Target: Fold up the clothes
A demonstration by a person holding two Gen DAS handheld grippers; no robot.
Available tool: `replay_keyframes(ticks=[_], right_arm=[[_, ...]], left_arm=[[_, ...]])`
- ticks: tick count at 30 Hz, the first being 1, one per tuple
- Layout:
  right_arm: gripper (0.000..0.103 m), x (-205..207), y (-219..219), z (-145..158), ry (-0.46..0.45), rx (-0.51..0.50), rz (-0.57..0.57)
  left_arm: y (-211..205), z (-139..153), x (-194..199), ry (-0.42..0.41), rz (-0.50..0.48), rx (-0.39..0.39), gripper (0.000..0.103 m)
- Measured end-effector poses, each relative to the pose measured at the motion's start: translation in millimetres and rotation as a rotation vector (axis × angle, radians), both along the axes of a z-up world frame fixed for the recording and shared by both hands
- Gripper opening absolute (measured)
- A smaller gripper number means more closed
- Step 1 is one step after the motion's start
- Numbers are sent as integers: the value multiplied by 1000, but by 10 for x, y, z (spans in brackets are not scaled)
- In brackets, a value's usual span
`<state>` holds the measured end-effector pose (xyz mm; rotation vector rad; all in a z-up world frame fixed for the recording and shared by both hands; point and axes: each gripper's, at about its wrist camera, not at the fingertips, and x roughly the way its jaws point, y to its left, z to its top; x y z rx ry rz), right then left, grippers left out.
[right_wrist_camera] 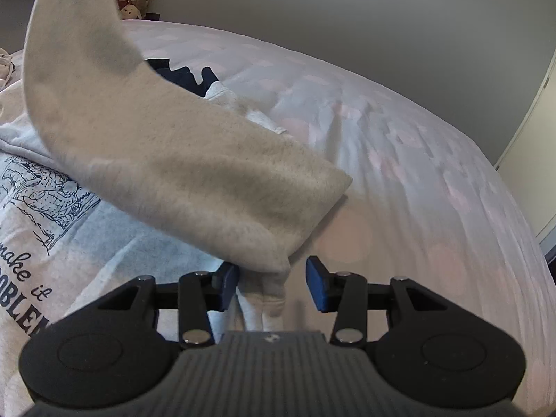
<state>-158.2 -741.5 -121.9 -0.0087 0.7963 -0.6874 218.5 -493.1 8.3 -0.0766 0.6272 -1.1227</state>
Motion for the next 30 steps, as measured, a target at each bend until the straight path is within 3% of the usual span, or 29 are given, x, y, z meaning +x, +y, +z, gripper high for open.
replay_keyframes(ticks=[2,3,4,7,10,13,17,20,25,30], right_arm=[[36,-30,-13,9,-12,2,4],[20,-46,-19,14,-18,3,5],[13,-61,-25,19,-24,4,6],[10,-164,10,44,-55,-21,-11],[9,-225,87,39,-65,-67,-17],[8,-183,152,-43,-29,-105,-9],[8,-114,277,-147,25,-174,42],[8,-90,337,-231,57,-192,77],[8,-35,415,-331,113,-242,115],[8,26,639,-484,259,-399,234]], left_arm=[[-238,309,-96,-53,-34,-21,5],[-346,457,-159,-91,-43,-26,5],[-451,603,-226,-132,-51,-29,5],[-647,893,-375,-216,-50,-29,5],[-668,886,-425,-257,-33,21,5],[-545,612,-318,-232,20,107,5],[-101,-33,-14,-143,124,260,5],[157,-625,205,-32,180,353,5],[418,-1386,353,79,221,436,5],[632,-1737,420,111,233,468,5]])
